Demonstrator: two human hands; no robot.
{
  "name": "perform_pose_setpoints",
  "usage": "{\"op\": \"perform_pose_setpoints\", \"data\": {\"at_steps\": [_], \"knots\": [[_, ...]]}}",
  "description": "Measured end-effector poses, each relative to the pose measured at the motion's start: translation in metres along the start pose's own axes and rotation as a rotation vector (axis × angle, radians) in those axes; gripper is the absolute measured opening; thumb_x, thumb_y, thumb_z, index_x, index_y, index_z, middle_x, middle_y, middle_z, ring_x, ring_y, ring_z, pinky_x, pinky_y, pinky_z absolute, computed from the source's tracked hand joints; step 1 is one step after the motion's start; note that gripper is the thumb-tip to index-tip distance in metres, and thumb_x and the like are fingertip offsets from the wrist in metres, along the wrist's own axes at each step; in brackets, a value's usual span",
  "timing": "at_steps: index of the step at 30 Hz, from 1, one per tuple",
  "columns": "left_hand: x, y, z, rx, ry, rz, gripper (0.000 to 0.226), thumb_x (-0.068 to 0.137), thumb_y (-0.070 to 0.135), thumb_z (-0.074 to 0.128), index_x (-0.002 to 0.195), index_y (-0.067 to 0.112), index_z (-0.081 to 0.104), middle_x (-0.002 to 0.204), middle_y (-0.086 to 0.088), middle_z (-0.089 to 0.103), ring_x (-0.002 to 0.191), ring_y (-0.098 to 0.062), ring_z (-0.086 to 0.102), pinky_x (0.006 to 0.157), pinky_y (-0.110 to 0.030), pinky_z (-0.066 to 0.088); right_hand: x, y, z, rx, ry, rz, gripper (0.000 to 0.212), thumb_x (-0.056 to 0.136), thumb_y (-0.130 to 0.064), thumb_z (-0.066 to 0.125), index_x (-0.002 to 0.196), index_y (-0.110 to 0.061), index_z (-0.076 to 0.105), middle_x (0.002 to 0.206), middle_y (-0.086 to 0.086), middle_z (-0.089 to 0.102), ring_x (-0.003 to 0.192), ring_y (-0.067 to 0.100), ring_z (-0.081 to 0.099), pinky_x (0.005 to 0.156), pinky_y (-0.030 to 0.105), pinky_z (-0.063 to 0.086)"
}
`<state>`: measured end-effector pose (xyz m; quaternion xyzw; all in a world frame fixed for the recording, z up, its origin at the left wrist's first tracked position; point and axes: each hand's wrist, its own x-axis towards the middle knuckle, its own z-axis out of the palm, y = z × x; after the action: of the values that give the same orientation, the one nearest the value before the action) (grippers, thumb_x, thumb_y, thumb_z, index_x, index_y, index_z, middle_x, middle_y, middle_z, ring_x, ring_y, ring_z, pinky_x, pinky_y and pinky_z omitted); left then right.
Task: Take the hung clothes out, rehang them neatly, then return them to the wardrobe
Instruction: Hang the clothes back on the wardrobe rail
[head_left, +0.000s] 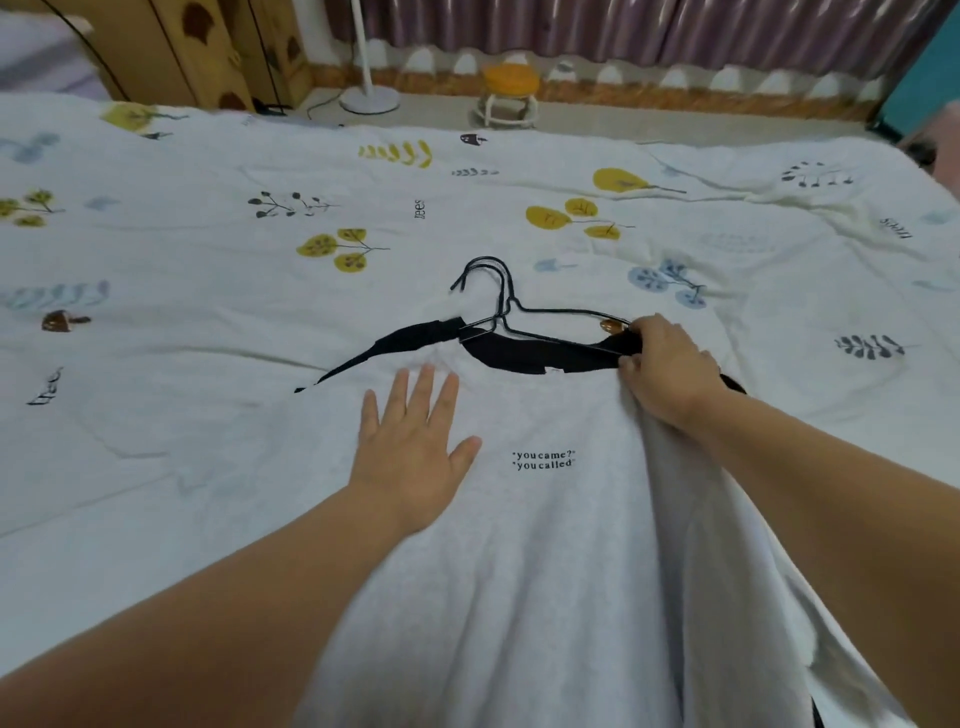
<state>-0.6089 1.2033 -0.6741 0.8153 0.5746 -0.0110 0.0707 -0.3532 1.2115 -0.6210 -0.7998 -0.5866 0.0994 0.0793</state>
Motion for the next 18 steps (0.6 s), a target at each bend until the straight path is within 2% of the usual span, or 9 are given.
{"op": "perform_pose_setpoints", "data": {"at_steps": [2,5,8,11,14,16,18], "knots": [[-0.001,-0.002,0.009,0.005,0.046,0.001,0.071,0.086,0.059,0.004,0.147,0.026,-0.012,0.156,0.002,-0.016,0.142,-0.020,-0.020,0.111,-0.045,-0.017,0.003,0.001,0.005,0.026,-0.011,0.036,0.027,0.092,-0.022,0.047,0.115,-0.008,0.042,0.122,0.015,0.050,0.116,0.033,0.044,0.095,0.045,0.033],[-0.001,-0.001,0.015,-0.006,0.065,-0.015,0.075,0.080,0.060,-0.002,0.147,0.026,-0.012,0.156,0.002,-0.017,0.141,-0.019,-0.022,0.109,-0.044,-0.021,0.001,0.002,0.013,-0.121,0.060,-0.015,0.031,0.093,-0.022,0.048,0.115,-0.001,0.044,0.116,0.021,0.053,0.108,0.037,0.047,0.084,0.042,0.036],[0.000,0.000,0.016,0.004,0.045,-0.026,0.072,0.084,0.060,0.002,0.147,0.027,-0.011,0.156,0.002,-0.018,0.141,-0.019,-0.022,0.108,-0.044,-0.021,-0.011,0.002,0.018,-0.139,0.136,-0.007,0.026,0.094,-0.021,0.049,0.107,0.001,0.044,0.105,0.023,0.058,0.098,0.038,0.053,0.069,0.037,0.030],[-0.003,0.000,0.010,0.008,-0.010,-0.022,0.067,0.091,0.058,0.008,0.147,0.027,-0.011,0.156,0.002,-0.018,0.141,-0.019,-0.023,0.110,-0.045,-0.018,-0.031,0.004,0.014,-0.077,0.124,0.015,0.017,0.094,-0.020,0.047,0.096,-0.005,0.039,0.095,0.023,0.062,0.087,0.038,0.057,0.063,0.034,0.031],[-0.016,-0.002,-0.002,0.018,-0.138,0.010,0.065,0.094,0.056,0.012,0.146,0.027,-0.014,0.155,0.001,-0.021,0.141,-0.020,-0.023,0.113,-0.045,-0.013,-0.063,0.004,0.002,-0.056,0.058,0.013,0.018,0.095,-0.024,0.044,0.098,-0.007,0.040,0.094,0.020,0.063,0.084,0.037,0.058,0.061,0.034,0.032],[-0.033,-0.004,-0.021,0.002,-0.219,0.042,0.065,0.096,0.051,0.020,0.148,0.024,-0.010,0.156,0.000,-0.017,0.143,-0.021,-0.016,0.116,-0.043,-0.004,-0.090,0.003,-0.011,0.005,-0.010,-0.020,0.015,0.096,-0.027,0.042,0.094,-0.013,0.037,0.091,0.015,0.062,0.081,0.034,0.057,0.060,0.034,0.032],[-0.052,-0.003,-0.050,-0.032,-0.158,0.054,0.057,0.098,0.040,0.030,0.148,0.018,0.014,0.156,-0.004,0.014,0.143,-0.020,0.013,0.114,-0.033,0.015,-0.119,-0.003,-0.030,0.094,-0.053,-0.041,0.015,0.096,-0.029,0.041,0.090,-0.017,0.035,0.083,0.008,0.061,0.075,0.030,0.055,0.059,0.034,0.033]]}}
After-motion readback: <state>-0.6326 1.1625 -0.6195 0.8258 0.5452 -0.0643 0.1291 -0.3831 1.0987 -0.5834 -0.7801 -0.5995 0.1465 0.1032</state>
